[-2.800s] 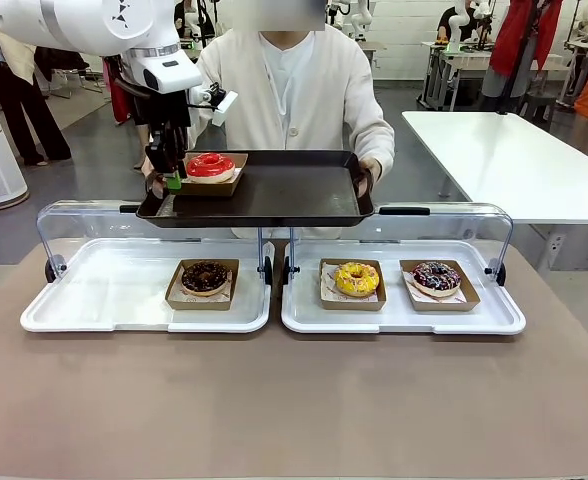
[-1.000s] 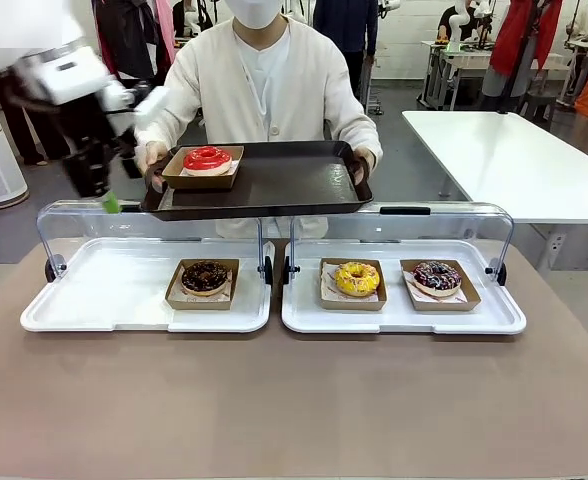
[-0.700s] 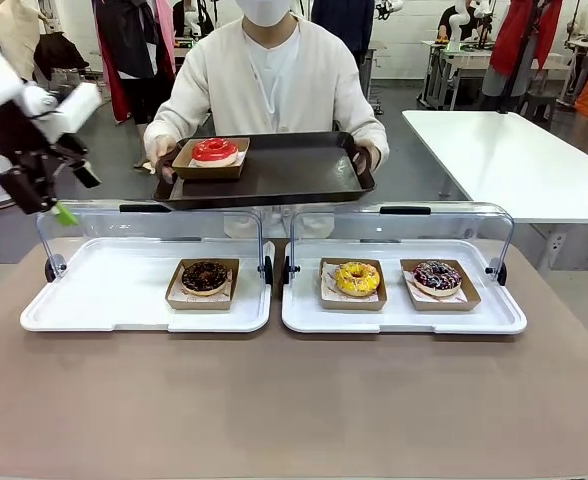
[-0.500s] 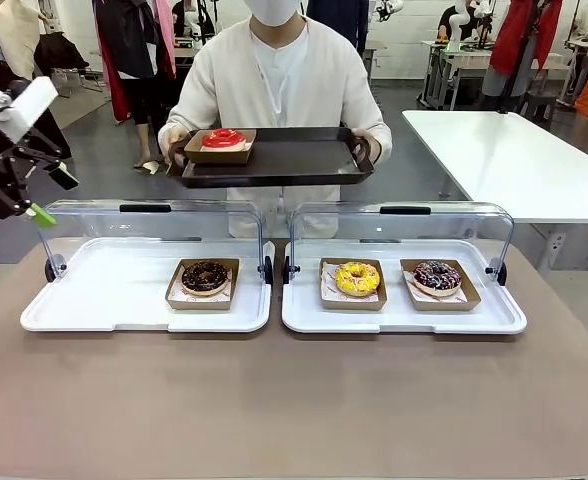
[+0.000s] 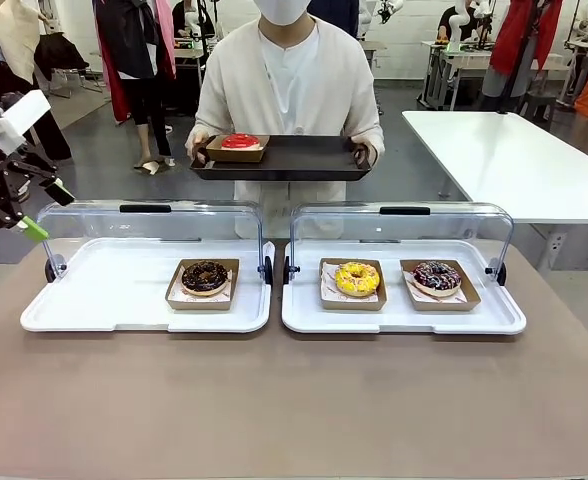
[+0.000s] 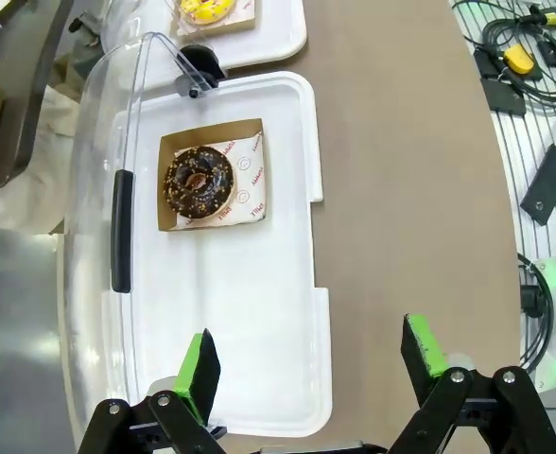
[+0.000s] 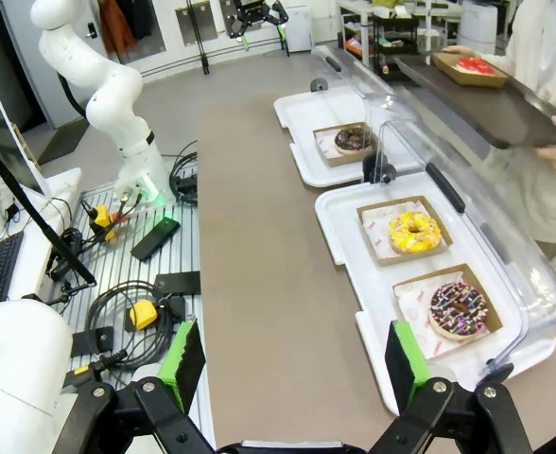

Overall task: Provide the desired donut to the person.
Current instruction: Pick up and lift the Paper togo box containing the Donut pointed at by the person.

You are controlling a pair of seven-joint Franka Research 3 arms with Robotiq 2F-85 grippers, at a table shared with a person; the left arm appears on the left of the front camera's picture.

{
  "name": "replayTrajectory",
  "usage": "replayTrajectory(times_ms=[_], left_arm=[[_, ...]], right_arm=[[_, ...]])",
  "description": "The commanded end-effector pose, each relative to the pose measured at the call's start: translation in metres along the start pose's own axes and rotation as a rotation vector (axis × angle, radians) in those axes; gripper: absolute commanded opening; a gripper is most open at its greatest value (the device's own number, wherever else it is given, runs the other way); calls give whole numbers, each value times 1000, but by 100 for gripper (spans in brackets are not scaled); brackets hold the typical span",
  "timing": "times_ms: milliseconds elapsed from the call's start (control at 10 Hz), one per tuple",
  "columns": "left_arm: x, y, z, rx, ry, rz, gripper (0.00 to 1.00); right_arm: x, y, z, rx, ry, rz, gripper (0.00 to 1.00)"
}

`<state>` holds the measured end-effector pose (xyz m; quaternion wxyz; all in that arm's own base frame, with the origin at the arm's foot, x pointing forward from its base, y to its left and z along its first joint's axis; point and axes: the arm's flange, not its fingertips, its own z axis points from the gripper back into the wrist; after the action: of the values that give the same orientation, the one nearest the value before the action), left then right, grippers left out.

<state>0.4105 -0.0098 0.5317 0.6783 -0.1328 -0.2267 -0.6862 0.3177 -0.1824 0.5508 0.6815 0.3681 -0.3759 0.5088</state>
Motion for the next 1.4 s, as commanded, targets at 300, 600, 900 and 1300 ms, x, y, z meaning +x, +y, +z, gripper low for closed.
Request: replayTrajectory(times_ms=[300, 600, 900, 1300], left_arm=[[-24, 17, 5, -8, -161, -33, 100], [-114, 29, 3, -44, -619, -110, 100], [-186, 19, -11, -30, -830, -7, 100], [-197, 11, 5, -21, -800, 106, 100]], right_arm=[[0, 0, 0, 2, -9, 4, 100], [0, 0, 0, 2, -9, 4, 100], [0, 0, 0, 2, -9, 4, 100], [0, 0, 0, 2, -9, 4, 100]])
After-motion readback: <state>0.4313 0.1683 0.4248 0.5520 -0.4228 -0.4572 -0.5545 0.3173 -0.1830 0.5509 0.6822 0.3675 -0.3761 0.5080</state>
